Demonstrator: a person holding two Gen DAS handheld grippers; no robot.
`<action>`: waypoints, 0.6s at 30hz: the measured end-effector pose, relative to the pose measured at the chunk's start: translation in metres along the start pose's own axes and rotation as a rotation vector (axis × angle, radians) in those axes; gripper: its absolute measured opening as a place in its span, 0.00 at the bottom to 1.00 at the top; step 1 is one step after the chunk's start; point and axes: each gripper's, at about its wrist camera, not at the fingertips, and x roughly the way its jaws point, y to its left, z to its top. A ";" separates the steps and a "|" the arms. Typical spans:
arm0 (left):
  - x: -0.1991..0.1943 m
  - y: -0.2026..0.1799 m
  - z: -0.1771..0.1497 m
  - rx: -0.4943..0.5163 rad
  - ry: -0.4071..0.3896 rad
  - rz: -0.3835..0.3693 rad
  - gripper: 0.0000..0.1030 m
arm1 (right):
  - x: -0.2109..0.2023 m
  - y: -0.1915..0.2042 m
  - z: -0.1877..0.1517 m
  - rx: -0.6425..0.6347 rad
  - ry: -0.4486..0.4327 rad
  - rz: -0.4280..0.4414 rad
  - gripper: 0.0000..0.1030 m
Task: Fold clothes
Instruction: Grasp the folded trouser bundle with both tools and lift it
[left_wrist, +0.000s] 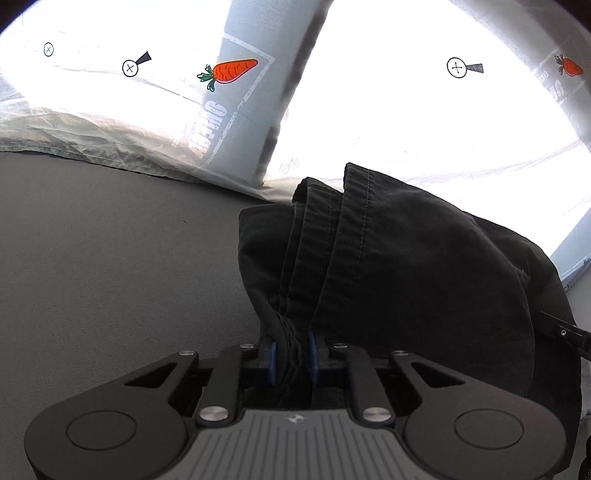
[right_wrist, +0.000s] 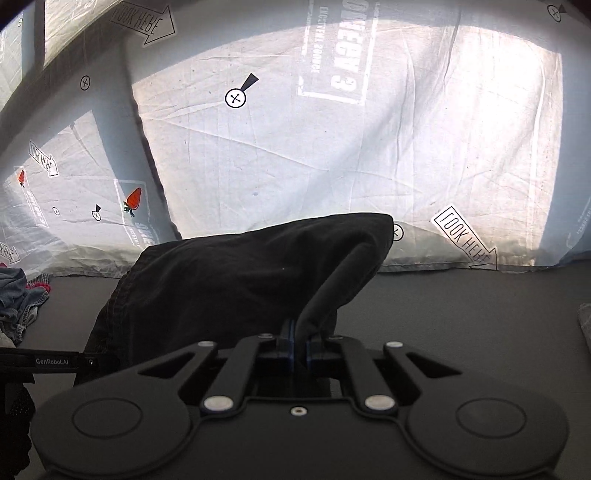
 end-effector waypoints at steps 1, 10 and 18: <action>-0.007 -0.004 -0.002 0.000 -0.003 -0.018 0.17 | -0.014 0.001 0.001 -0.005 -0.017 -0.014 0.06; -0.089 -0.078 -0.023 0.123 -0.087 -0.188 0.17 | -0.152 -0.020 -0.003 0.082 -0.193 -0.139 0.06; -0.145 -0.166 -0.041 0.274 -0.152 -0.366 0.16 | -0.274 -0.053 -0.022 0.181 -0.337 -0.286 0.06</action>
